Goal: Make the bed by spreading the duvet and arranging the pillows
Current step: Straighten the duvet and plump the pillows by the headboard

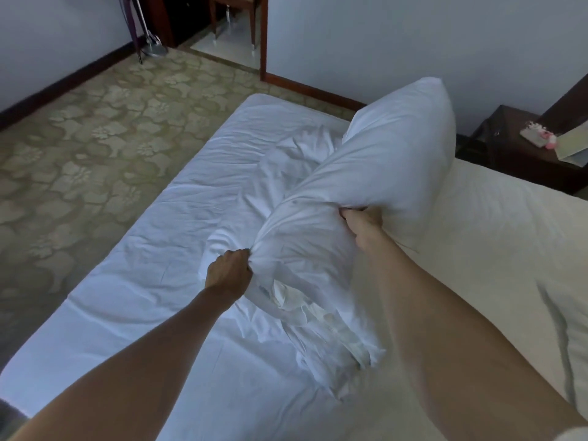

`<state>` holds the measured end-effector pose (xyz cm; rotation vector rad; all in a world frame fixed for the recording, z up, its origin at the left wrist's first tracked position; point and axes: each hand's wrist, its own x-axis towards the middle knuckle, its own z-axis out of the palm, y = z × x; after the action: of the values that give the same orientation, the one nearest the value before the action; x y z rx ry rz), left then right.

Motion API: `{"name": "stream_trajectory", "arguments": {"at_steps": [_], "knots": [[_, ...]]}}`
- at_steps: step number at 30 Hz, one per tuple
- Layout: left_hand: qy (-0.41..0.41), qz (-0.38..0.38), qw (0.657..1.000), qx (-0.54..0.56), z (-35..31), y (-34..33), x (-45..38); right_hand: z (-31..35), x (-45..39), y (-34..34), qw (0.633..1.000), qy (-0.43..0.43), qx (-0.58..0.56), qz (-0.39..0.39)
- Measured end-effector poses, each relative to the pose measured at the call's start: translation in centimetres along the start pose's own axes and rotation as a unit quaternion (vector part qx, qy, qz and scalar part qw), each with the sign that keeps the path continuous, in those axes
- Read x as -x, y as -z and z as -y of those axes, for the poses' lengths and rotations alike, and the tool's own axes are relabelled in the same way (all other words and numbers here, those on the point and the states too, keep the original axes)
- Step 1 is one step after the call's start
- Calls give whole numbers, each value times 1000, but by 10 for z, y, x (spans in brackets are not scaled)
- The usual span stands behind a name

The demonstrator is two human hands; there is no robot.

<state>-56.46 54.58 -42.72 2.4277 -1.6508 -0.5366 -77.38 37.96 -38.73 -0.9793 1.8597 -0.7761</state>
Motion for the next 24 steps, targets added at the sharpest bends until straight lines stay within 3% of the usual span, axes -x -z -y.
{"name": "stream_trajectory", "arguments": {"at_steps": [5, 8, 10, 13, 16, 18, 20, 22, 24], "knots": [[110, 15, 994, 2, 37, -9, -6, 4, -6, -38, 993, 47, 57, 92], [196, 66, 978, 23, 72, -24, -13, -4, 11, -46, 944, 155, 249, 152], [232, 95, 967, 41, 90, -34, -16, -10, 16, -38, 898, 222, 366, 102], [241, 100, 964, 55, 98, -40, -17, -22, 20, -24, 933, 178, 310, 40], [216, 182, 955, 89, 93, -24, -20, -31, 7, -31, 933, 115, 320, 115], [150, 324, 933, 33, 80, 7, -29, -28, -7, -38, 920, 108, 339, 166], [98, 416, 901, -78, 61, 47, -44, -22, -15, -41, 911, 110, 348, 191], [23, 406, 884, -229, 29, 83, -58, -21, -26, -43, 906, 118, 355, 198], [-20, 290, 915, -280, -21, 107, -73, -24, -26, -50, 899, 122, 373, 194]]}}
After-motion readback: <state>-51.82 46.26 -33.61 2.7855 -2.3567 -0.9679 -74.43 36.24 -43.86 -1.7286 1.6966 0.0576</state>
